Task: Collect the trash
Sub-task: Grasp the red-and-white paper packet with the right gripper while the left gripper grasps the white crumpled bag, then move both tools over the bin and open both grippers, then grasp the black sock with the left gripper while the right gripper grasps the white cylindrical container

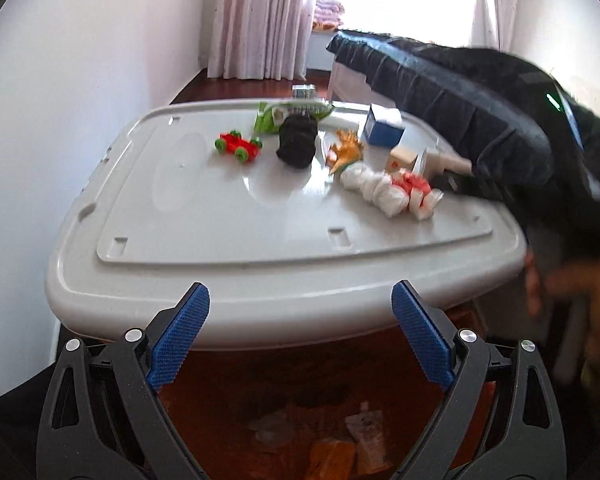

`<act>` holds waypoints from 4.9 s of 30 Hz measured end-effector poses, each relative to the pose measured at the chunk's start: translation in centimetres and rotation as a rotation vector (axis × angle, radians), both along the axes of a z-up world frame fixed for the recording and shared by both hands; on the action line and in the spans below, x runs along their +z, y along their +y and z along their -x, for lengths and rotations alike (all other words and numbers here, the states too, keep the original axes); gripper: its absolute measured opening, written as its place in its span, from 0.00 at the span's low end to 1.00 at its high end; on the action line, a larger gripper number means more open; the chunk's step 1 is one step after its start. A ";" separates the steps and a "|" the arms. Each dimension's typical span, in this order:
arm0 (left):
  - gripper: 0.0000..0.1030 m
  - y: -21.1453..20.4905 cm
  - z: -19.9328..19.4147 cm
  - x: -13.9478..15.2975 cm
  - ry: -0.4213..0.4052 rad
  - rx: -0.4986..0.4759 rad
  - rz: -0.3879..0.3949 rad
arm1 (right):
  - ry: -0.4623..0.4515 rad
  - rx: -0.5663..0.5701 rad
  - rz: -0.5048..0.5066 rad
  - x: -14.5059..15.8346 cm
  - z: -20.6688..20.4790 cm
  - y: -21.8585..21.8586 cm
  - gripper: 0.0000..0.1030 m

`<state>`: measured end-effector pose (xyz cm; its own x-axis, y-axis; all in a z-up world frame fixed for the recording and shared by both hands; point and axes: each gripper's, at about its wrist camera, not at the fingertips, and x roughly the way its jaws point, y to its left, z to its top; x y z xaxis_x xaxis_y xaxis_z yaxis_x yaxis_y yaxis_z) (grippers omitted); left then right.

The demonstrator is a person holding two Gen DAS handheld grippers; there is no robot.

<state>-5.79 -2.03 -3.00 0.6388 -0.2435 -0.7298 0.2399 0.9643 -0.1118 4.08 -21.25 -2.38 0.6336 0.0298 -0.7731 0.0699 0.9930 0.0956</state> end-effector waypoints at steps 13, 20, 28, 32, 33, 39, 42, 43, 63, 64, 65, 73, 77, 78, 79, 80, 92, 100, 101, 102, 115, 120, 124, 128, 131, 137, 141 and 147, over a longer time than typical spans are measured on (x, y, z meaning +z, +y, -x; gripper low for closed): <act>0.87 1.6 -0.5 0.1 0.060 0.009 0.115 | 0.087 -0.001 0.081 -4.5 -5.5 -0.3 0.74; 0.87 1.1 -0.5 -0.5 0.073 0.002 0.098 | 0.111 0.040 0.063 -4.8 -6.1 0.2 0.35; 0.88 0.7 -0.5 -0.6 0.060 0.004 0.089 | 0.068 0.037 0.034 -2.8 -3.4 -0.8 0.33; 0.87 -0.8 -1.4 0.1 0.053 -0.001 0.102 | 0.028 0.031 0.000 -0.6 -1.2 -2.1 0.33; 0.87 -1.2 -1.7 0.4 0.048 -0.004 0.109 | 0.011 0.032 -0.003 0.1 -0.5 -2.4 0.33; 0.87 -6.9 -6.6 0.6 0.050 -0.014 0.143 | -0.100 0.017 -0.017 4.1 3.1 -3.9 0.34; 0.87 -9.9 -9.6 -0.7 0.078 -0.003 0.131 | -0.135 0.019 -0.012 4.8 4.2 -4.3 0.34; 0.86 -10.8 -10.7 -1.4 0.090 0.007 0.117 | -0.145 0.023 -0.008 4.9 4.3 -4.2 0.34; 0.31 -9.7 -13.1 -4.4 0.085 0.055 -0.008 | -0.175 0.083 -0.029 4.8 5.0 -3.6 0.35; 0.31 -8.8 -12.2 -4.0 0.075 0.056 -0.014 | -0.176 0.088 -0.028 4.8 5.0 -3.3 0.35; 0.31 -8.2 -11.3 -3.7 0.067 0.055 -0.020 | -0.178 0.093 -0.028 4.9 5.1 -3.1 0.35; 0.32 -1.2 -2.6 -1.7 0.023 0.083 -0.076 | -0.183 0.155 -0.019 5.1 7.5 0.5 0.35; 0.31 2.2 1.5 -1.7 0.022 0.131 -0.079 | -0.128 0.185 -0.047 3.1 10.6 2.8 0.35; 0.32 2.8 2.3 -1.6 0.022 0.141 -0.078 | -0.110 0.193 -0.052 2.4 11.4 3.4 0.35; 0.31 3.5 3.2 -1.6 0.020 0.153 -0.078 | -0.087 0.203 -0.054 1.7 12.2 3.9 0.35; 0.31 4.2 4.2 -1.6 0.018 0.165 -0.075 | -0.058 0.212 -0.051 0.7 13.3 4.6 0.35; 0.39 3.4 8.9 -5.3 0.171 0.078 -0.093 | 0.181 0.291 -0.049 -5.5 19.4 8.1 0.48; 0.83 3.1 8.9 -4.9 0.165 0.105 -0.121 | 0.169 0.232 -0.053 -5.5 19.2 7.2 0.87; 0.83 3.1 8.9 -5.0 0.169 0.104 -0.122 | 0.167 0.226 -0.059 -5.5 19.1 7.2 0.88; 0.83 3.1 8.8 -5.2 0.175 0.103 -0.120 | 0.166 0.218 -0.059 -5.5 18.9 7.1 0.90; 0.83 1.4 6.8 -3.1 0.102 0.038 -0.105 | 0.059 0.157 0.022 -2.2 15.4 4.5 0.94; 0.83 0.2 1.4 0.6 -0.003 0.023 -0.058 | -0.058 0.147 0.074 2.2 12.4 2.8 0.94; 0.83 -1.4 -4.7 2.6 -0.071 0.033 -0.071 | -0.152 0.123 0.080 5.7 10.3 1.4 0.95; 0.83 -3.5 -11.5 2.6 -0.049 0.024 -0.078 | -0.221 0.097 0.069 7.7 8.8 0.2 0.95; 0.83 -4.9 -16.6 1.4 -0.011 0.025 -0.075 | -0.242 0.084 0.040 7.8 8.5 -0.6 0.95; 0.83 -7.3 -22.4 -1.6 0.014 -0.007 -0.126 | -0.188 0.083 -0.017 5.4 8.2 -1.7 0.95; 0.83 -8.4 -24.2 -2.8 -0.001 -0.040 -0.188 | -0.156 0.088 -0.060 4.5 8.0 -2.0 0.95; 0.82 -8.7 -25.9 -4.0 0.013 -0.028 -0.179 | -0.175 0.107 -0.064 4.8 8.6 -1.8 0.95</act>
